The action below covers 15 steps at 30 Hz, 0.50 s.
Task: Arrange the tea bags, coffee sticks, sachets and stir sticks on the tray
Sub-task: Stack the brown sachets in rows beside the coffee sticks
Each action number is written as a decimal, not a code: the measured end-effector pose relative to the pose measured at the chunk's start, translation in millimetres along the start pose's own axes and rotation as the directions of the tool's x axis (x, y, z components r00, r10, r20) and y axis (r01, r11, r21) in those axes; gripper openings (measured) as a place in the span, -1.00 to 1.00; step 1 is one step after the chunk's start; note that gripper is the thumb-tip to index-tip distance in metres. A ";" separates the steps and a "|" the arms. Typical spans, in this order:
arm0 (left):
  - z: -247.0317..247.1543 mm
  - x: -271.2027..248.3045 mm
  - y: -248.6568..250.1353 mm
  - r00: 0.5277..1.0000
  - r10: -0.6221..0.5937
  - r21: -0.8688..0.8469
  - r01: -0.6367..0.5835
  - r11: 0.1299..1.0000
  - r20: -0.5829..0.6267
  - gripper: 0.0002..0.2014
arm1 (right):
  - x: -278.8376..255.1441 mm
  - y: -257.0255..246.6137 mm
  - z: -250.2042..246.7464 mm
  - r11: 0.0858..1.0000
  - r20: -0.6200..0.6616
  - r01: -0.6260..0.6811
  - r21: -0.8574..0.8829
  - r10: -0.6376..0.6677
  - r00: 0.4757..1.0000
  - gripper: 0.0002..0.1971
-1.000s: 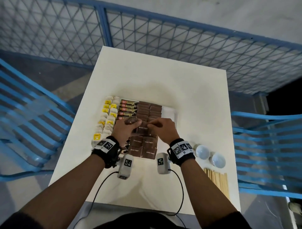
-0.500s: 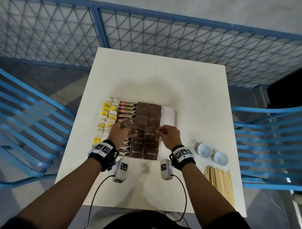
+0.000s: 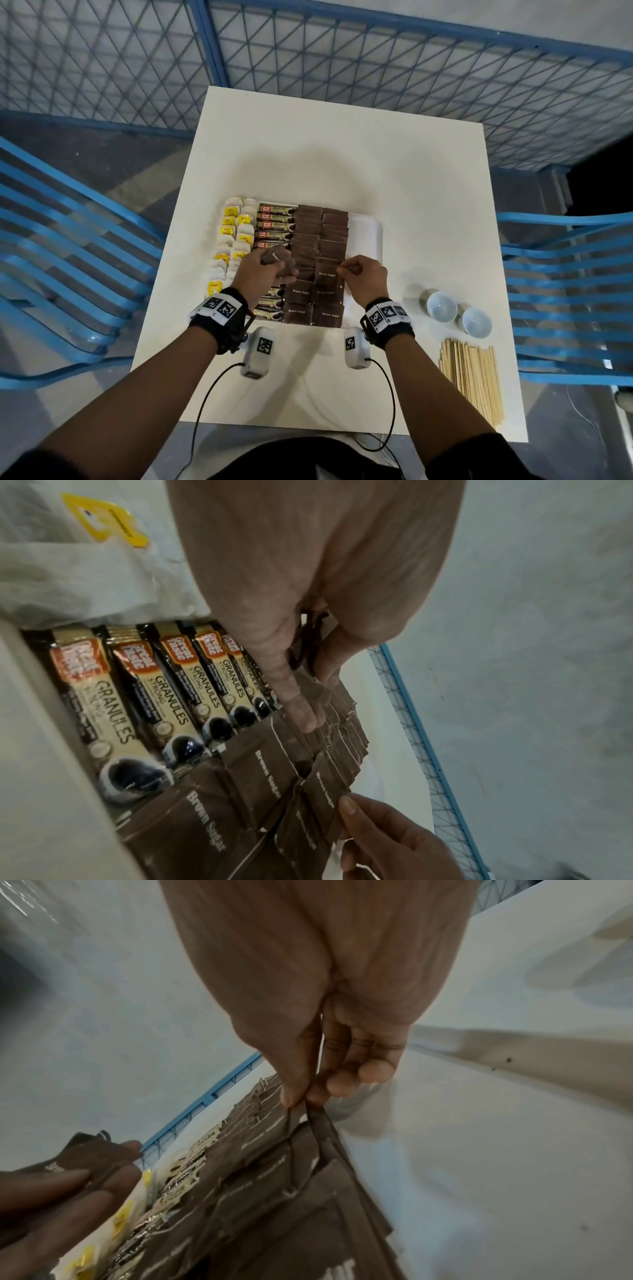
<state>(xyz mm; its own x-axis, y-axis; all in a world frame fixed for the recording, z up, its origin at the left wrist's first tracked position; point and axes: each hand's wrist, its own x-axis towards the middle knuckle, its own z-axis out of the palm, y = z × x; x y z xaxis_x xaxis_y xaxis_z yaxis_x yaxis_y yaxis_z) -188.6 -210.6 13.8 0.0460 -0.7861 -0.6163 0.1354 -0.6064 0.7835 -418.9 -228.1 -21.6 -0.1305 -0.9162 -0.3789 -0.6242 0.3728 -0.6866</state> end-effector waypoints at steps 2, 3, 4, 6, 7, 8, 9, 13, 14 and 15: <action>-1.4 0.4 0.1 1.000 0.001 -0.001 -0.001 1.000 0.021 -0.78 | -0.4 0.4 0.1 1.000 0.000 -0.004 0.016 0.004 1.000 -0.93; -1.7 0.4 0.2 1.000 0.003 -0.003 -0.003 1.000 0.030 -0.78 | -0.9 0.0 -0.2 1.000 0.001 -0.006 0.027 0.006 1.000 -0.93; -1.6 0.1 0.1 0.999 0.005 -0.003 -0.005 1.000 0.034 -0.79 | -1.2 -0.3 -0.6 0.999 0.000 -0.006 0.037 0.006 1.000 -0.92; -1.5 0.1 -0.9 0.999 0.014 0.007 -0.014 1.000 0.034 -0.80 | -1.6 -0.3 -0.9 0.998 -0.009 -0.013 0.059 0.014 1.000 -0.90; -1.2 0.4 -1.8 0.999 0.017 0.011 -0.017 1.000 0.029 -0.80 | -2.1 -0.7 -1.3 0.997 -0.021 -0.017 0.070 0.018 1.000 -0.89; -0.6 0.5 -2.1 1.000 0.016 0.018 -0.016 1.000 0.020 -0.79 | -2.7 -1.2 -1.6 0.997 -0.040 -0.014 0.073 0.017 0.999 -0.90; -0.4 0.4 -2.4 1.000 0.013 0.025 -0.014 1.000 0.011 -0.77 | -3.2 -2.0 -1.8 0.997 -0.059 -0.006 0.072 0.010 0.998 -0.91; -0.9 0.4 -1.6 1.000 0.007 0.028 -0.007 1.000 0.016 -0.72 | -6.4 -9.5 -2.1 0.996 -0.077 0.051 0.077 -0.045 0.996 -0.96; -0.9 0.4 -0.9 1.000 0.005 0.031 -0.006 0.999 0.020 -0.70 | -6.8 -12.5 -1.7 0.994 -0.071 0.072 0.078 -0.066 0.995 -0.96; -0.6 0.5 -0.4 1.000 0.005 0.037 -0.006 0.999 0.024 -0.69 | -7.0 -16.0 -1.0 0.992 -0.060 0.096 0.081 -0.091 0.994 -0.96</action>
<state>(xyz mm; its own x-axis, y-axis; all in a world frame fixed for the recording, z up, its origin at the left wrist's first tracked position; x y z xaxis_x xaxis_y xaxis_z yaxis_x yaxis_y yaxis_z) -188.0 -210.7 13.1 0.0230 -0.7919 -0.6102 0.0983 -0.6056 0.7897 -408.7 -227.7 -7.3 -0.1193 -0.9535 -0.2768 -0.5697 0.2940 -0.7675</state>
